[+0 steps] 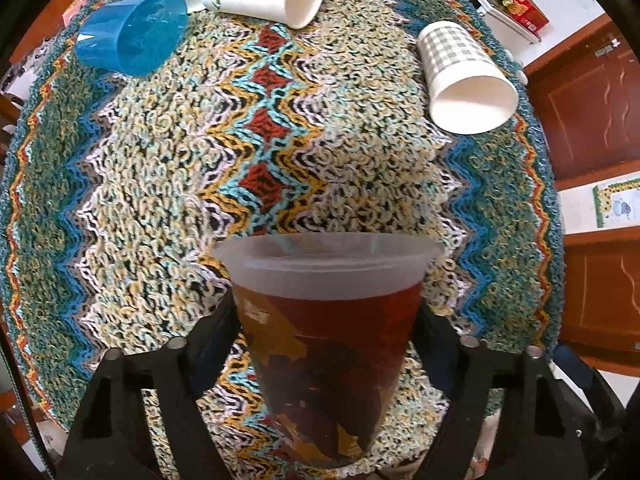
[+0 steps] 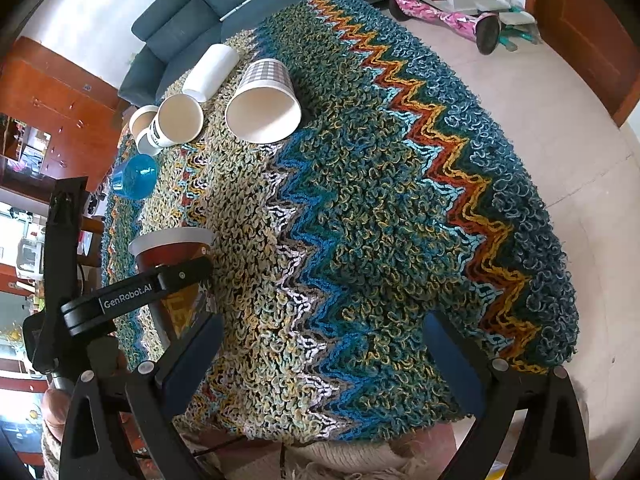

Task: Flip cup upright
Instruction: 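Rotate the held red cup with the left tool so its opening faces up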

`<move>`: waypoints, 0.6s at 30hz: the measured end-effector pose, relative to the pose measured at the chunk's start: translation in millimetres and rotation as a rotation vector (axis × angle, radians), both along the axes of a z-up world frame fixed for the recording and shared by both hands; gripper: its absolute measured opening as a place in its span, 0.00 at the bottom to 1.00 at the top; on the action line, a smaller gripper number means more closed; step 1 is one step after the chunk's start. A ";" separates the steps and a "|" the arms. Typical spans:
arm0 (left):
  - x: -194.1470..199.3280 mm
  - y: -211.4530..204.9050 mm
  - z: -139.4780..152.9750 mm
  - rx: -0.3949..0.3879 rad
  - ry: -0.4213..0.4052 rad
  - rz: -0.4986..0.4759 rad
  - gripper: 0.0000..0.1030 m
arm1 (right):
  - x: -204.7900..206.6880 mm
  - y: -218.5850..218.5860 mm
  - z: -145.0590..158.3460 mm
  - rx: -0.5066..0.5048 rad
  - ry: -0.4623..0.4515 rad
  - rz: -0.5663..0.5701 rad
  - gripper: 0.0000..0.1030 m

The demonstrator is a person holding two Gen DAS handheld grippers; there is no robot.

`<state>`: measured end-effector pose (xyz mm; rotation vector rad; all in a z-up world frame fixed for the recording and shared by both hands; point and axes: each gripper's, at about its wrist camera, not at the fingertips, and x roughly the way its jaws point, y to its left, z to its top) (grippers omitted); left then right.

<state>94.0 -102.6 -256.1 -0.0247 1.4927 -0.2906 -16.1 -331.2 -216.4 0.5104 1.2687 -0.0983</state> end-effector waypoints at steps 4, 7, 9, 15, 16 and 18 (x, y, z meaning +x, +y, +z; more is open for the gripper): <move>-2.0 -2.1 1.5 -0.013 -0.008 0.010 0.75 | 0.3 2.5 -0.8 -0.005 -0.001 0.009 0.98; -3.2 3.7 3.5 -0.025 -0.015 0.022 0.75 | 0.7 5.4 -1.9 -0.007 -0.001 0.019 0.96; -5.0 5.0 6.7 -0.027 -0.029 0.022 0.75 | 1.2 7.4 -2.3 -0.009 0.000 0.027 0.95; -13.7 9.8 24.7 -0.032 -0.128 -0.027 0.74 | 3.5 17.1 -3.8 -0.023 -0.001 0.059 0.95; -14.1 9.0 27.2 -0.033 -0.144 -0.031 0.74 | 3.7 18.3 -3.8 -0.026 -0.001 0.063 0.95; -15.0 9.5 34.0 -0.035 -0.200 -0.038 0.74 | 3.8 21.5 -3.2 -0.038 -0.004 0.073 0.95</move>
